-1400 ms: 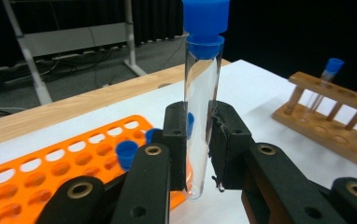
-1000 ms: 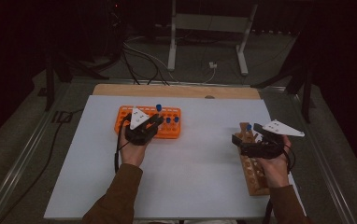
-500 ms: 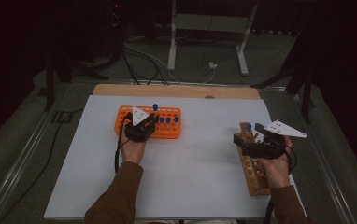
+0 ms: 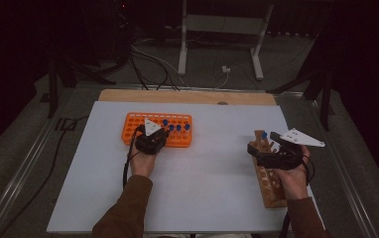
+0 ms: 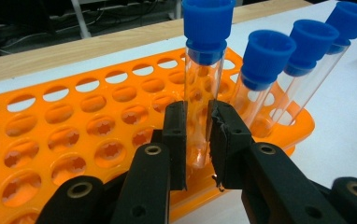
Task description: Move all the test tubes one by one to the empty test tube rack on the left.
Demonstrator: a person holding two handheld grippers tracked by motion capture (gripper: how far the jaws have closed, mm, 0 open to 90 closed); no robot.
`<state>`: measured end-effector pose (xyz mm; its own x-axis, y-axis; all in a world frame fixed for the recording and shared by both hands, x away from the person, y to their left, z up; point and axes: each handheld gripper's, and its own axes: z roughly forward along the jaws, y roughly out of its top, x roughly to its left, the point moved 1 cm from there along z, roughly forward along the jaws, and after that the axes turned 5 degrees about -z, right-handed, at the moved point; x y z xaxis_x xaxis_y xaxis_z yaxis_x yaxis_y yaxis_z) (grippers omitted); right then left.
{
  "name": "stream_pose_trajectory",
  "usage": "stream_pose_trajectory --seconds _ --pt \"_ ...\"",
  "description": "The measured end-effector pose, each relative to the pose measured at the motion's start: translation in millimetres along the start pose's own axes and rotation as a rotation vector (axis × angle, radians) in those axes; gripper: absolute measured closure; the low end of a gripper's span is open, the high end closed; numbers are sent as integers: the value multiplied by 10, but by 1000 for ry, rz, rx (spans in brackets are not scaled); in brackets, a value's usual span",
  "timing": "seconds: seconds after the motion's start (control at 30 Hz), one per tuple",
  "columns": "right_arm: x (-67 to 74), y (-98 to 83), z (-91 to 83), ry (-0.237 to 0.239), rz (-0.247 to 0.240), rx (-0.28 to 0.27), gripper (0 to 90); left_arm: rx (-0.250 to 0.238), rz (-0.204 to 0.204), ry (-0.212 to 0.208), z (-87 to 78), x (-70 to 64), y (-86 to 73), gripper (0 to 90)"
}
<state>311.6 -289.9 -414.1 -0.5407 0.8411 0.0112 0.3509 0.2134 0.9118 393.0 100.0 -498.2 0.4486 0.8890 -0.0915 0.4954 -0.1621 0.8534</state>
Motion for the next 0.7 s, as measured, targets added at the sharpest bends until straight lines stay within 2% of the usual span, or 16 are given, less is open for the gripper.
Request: stream_pose_trajectory --seconds 0.1,0.13,0.37,0.53,0.7 --pt "4 -3 10 1 -1 3 0 46 47 11 29 -31 -14 784" --pt "6 -4 13 2 -3 3 0 46 49 12 31 -30 -25 784" --pt "2 -2 5 4 -4 2 0 49 36 1 24 -14 -22 783" --pt "-28 -1 -14 -2 3 -3 0 51 -9 -18 14 17 -18 770" --pt "-53 -8 -19 -7 9 -3 0 45 -29 -17 -30 49 -27 662"
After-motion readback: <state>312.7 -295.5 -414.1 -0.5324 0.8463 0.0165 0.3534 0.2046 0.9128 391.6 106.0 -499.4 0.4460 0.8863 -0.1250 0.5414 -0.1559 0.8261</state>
